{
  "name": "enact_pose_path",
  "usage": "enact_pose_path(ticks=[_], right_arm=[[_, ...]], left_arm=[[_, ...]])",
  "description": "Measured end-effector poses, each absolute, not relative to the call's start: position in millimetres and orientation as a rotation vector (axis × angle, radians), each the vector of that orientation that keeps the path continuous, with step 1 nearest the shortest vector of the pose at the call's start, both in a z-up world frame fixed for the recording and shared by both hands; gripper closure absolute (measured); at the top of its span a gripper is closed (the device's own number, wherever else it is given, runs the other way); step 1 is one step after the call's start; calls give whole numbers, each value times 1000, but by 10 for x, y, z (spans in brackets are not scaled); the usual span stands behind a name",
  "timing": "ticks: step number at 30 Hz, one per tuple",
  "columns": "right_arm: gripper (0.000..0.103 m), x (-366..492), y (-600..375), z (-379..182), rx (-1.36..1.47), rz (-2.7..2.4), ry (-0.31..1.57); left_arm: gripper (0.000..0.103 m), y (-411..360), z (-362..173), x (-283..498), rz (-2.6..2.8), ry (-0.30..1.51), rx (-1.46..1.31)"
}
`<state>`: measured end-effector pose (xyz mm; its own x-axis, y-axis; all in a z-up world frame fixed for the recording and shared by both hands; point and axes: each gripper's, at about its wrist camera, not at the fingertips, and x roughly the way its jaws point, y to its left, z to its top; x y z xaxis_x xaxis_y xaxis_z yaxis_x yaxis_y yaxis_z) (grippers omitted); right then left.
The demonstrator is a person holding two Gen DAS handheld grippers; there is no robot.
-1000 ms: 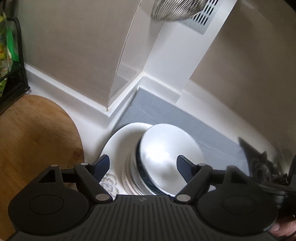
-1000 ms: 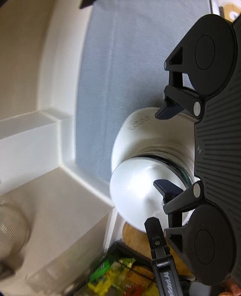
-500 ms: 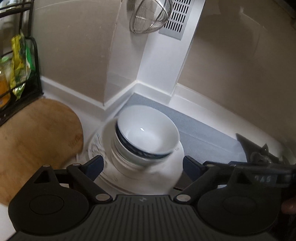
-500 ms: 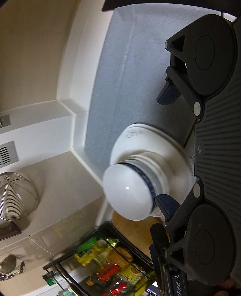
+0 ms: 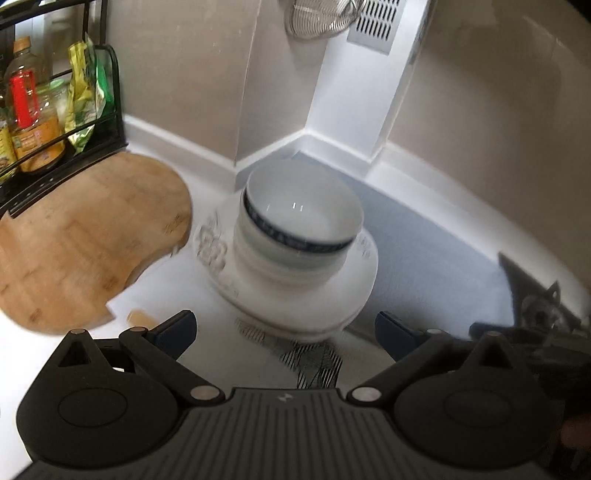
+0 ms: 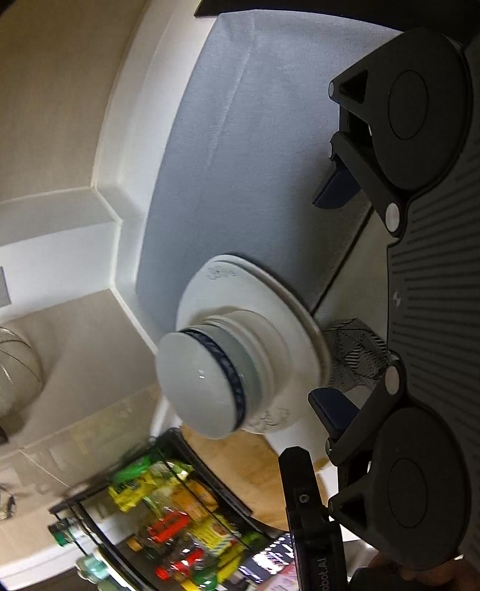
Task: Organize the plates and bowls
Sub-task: 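Lower the bowl stack onto the plate stack and open left tool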
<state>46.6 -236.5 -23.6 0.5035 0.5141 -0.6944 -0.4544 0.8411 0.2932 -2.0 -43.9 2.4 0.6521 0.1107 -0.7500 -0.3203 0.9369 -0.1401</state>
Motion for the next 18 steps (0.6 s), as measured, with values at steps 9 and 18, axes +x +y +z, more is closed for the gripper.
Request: enact_pose_path(ticks=[9,18], right_arm=[[0,338,-2385,-235,63,516,873],[0,315,-2286,-83,79,400,846]], left_arm=[[0,-432,-34,14,169,856,-224],[0,-157,-24,257,158,913,-173]])
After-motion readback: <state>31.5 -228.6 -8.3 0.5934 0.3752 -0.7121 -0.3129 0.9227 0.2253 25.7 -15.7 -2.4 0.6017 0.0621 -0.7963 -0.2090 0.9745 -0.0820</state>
